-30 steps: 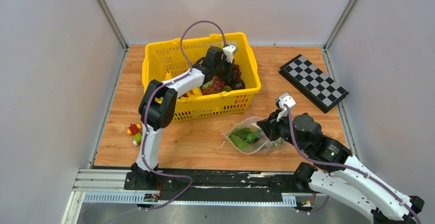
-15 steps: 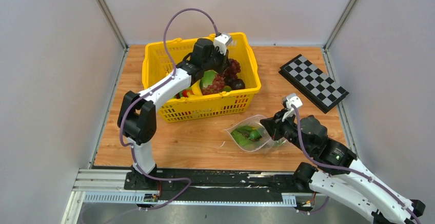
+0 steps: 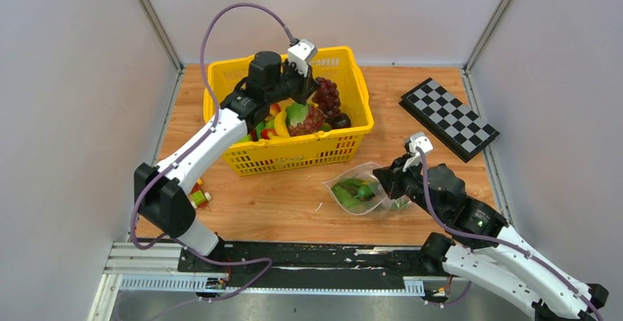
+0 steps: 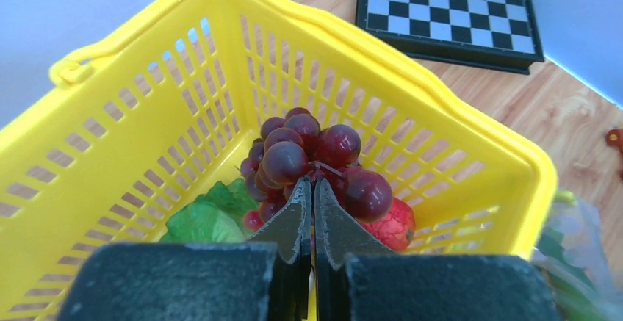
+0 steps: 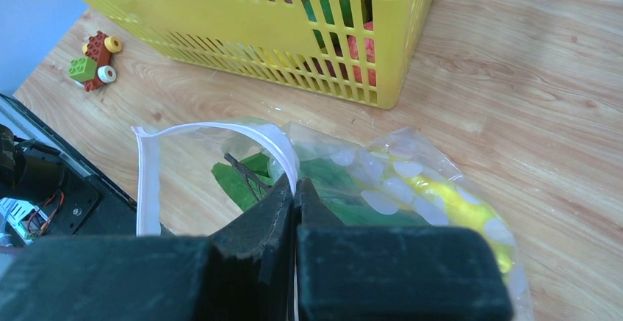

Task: Place the food in the zip-top bag and seal the zipper
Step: Pick up the fake fruit from the bin.

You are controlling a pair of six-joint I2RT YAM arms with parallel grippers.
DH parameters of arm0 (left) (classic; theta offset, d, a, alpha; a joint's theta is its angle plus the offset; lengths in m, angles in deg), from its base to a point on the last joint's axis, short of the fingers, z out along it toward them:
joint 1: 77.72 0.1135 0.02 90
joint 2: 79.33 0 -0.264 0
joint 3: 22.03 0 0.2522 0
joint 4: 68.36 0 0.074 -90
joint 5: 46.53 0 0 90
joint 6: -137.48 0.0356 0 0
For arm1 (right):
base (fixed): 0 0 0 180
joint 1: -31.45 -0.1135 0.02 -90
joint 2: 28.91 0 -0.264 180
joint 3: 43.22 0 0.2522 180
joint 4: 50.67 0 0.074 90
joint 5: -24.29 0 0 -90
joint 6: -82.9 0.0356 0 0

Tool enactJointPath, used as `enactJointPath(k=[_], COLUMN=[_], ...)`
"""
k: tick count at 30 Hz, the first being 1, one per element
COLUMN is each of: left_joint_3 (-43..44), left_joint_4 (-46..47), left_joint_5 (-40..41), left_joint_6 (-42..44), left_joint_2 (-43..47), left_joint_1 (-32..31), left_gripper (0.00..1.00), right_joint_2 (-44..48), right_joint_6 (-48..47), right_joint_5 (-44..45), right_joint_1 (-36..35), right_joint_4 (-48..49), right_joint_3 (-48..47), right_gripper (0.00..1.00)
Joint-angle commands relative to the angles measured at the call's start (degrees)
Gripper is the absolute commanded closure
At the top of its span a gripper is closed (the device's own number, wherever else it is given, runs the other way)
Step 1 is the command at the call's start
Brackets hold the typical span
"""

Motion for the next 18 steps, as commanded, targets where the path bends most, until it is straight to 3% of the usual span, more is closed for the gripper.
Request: enactJointPath(k=[1, 18], left_joint_3=[-0.4, -3.3], left_joint_4=[-0.7, -4.2], left_joint_5=[-2.1, -15.2], left_joint_6=[1.7, -2.9], left_joint_2=[8.0, 26.2], left_joint_1=[-0.5, -0.6], left_gripper=[1.0, 1.0], right_joint_2=[-0.8, -0.2], right_joint_6=[1.4, 1.8], right_joint_5=[1.4, 0.6], right_joint_1=[0.1, 0.1], right_joint_4=[4.3, 9.3], right_joint_3=[-1.0, -6.5], right_gripper=[0.98, 1.0])
